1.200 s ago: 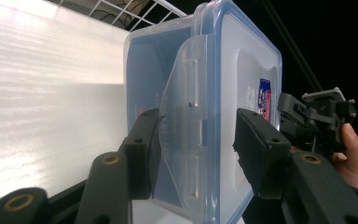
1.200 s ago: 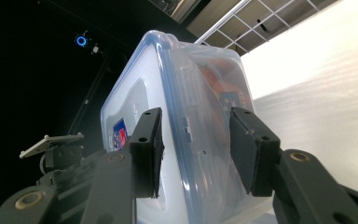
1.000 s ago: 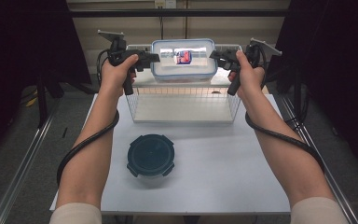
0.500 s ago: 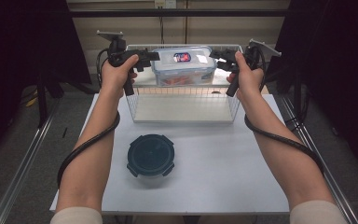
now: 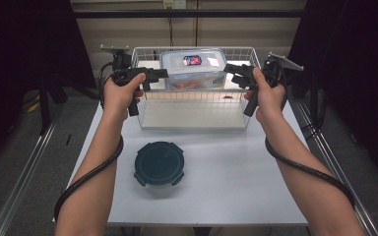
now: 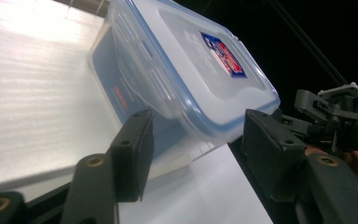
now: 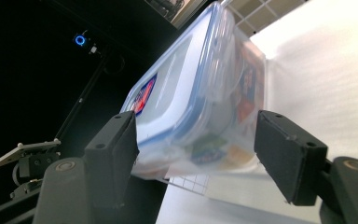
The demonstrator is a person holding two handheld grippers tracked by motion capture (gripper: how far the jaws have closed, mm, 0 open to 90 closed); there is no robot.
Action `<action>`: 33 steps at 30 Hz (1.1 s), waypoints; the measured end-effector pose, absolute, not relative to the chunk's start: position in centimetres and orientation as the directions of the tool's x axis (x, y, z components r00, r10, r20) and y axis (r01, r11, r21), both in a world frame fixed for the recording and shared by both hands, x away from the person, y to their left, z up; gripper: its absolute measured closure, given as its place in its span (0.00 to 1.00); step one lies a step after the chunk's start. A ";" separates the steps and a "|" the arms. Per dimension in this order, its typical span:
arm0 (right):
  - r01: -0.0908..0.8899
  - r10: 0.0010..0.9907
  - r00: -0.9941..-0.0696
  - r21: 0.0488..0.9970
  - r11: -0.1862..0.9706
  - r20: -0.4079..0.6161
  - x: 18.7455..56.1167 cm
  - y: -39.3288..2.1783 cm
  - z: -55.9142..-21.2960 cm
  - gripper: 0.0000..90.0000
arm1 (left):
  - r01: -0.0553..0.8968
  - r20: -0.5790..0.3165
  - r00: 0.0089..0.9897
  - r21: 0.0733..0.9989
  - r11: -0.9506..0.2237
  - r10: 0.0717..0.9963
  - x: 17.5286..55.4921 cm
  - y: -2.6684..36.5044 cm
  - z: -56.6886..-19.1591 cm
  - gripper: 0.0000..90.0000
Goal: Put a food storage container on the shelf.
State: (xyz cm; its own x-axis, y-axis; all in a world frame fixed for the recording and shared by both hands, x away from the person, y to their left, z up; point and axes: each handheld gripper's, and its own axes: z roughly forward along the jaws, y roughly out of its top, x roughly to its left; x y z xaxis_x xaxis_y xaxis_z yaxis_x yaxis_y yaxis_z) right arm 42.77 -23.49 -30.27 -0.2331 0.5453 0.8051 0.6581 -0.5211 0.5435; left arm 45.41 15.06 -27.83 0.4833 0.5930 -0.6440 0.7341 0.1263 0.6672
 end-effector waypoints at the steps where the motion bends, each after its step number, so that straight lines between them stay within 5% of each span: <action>1: 0.657 0.547 -0.237 0.547 -0.519 0.803 42.6 -23.4 -30.3 0.33 | 0.734 -0.644 0.484 0.667 0.127 0.592 45.2 15.0 -27.9 0.56; 5: 0.663 0.568 -0.263 0.574 -0.481 0.780 41.8 -23.0 -30.4 0.41 | 0.740 -0.638 0.483 0.664 0.110 0.599 44.8 14.9 -28.5 0.65; 12: 0.694 0.595 -0.251 0.571 -0.439 0.763 41.4 -22.8 -31.0 0.72 | 0.753 -0.655 0.488 0.651 0.101 0.577 44.8 14.1 -29.3 0.87; 17: 0.708 0.586 -0.248 0.557 -0.434 0.771 41.6 -22.4 -31.4 0.79 | 0.764 -0.666 0.484 0.638 0.096 0.568 45.2 13.5 -29.9 0.98; 22: 0.707 0.588 -0.250 0.559 -0.432 0.770 41.8 -22.3 -31.4 0.79 | 0.762 -0.668 0.477 0.638 0.111 0.571 45.5 13.1 -30.2 1.00; 33: 0.708 0.601 -0.263 0.574 -0.411 0.755 43.0 -21.7 -31.1 1.00 | 0.754 -0.669 0.467 0.643 0.135 0.578 46.0 12.8 -30.4 1.00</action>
